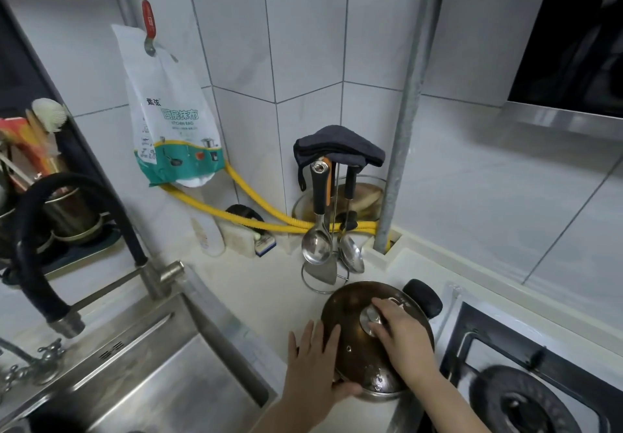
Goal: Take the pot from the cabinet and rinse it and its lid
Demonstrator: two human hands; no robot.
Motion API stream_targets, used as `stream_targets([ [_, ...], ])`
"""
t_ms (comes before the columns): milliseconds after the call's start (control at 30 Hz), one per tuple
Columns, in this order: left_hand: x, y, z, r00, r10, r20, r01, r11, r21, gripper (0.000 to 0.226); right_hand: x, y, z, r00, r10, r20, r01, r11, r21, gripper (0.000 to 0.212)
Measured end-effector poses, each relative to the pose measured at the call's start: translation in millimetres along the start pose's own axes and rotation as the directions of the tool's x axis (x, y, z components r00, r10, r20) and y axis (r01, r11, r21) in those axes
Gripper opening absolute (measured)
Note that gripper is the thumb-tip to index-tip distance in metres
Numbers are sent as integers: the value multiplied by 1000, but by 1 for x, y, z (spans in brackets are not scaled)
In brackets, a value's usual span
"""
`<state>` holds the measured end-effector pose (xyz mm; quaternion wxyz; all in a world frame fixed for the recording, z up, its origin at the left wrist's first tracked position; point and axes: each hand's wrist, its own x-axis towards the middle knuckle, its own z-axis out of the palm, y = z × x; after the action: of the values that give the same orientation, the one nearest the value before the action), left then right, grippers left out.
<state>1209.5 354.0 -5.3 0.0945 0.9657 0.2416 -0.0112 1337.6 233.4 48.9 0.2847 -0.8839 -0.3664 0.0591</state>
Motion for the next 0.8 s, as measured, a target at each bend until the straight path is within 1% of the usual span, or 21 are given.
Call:
stream_targets([
  [100, 0, -1, 1, 999, -23, 32, 24, 1000, -18, 95, -2, 0, 3, 1000, -18, 3, 18, 1000, -9, 43],
  [233, 1, 0, 2, 997, -46, 69, 50, 997, -54, 97, 0, 4, 8, 997, -70, -29, 69, 997, -19, 39],
  [367, 0, 0, 0, 993, -90, 73, 96, 992, -83, 99, 2, 8, 11, 994, -89, -58, 88, 996, -25, 34],
  [400, 0, -1, -2, 994, -89, 59, 94, 992, -81, 102, 3, 10, 13, 993, -90, -75, 89, 996, -11, 33],
  [467, -1, -1, -3, 997, -40, 61, 48, 991, -125, 117, 3, 13, 16, 992, -79, -101, 84, 996, 40, 34],
  [500, -2, -1, -6, 990, -52, 129, 76, 979, -191, 121, 4, 13, 18, 991, -67, -117, 75, 995, 72, 35],
  [533, -3, -1, -6, 987, -64, 148, 96, 971, -219, 119, 5, 15, 21, 989, -59, -136, 73, 992, 100, 36],
  [633, -6, 1, -9, 986, -85, 141, 116, 968, -222, 104, 3, 13, 28, 987, -26, -157, 48, 990, 134, 38],
  [700, -8, 3, -12, 985, -88, 147, 118, 971, -208, 99, 1, 11, 30, 988, -5, -155, 27, 990, 139, 38],
  [733, -10, 4, -13, 985, -89, 148, 117, 974, -192, 98, -1, 11, 31, 989, -7, -149, 25, 992, 122, 39],
  [800, -14, 7, -17, 981, -97, 167, 124, 980, -156, 93, -3, 10, 29, 996, 3, -91, 1, 999, 48, 42],
])
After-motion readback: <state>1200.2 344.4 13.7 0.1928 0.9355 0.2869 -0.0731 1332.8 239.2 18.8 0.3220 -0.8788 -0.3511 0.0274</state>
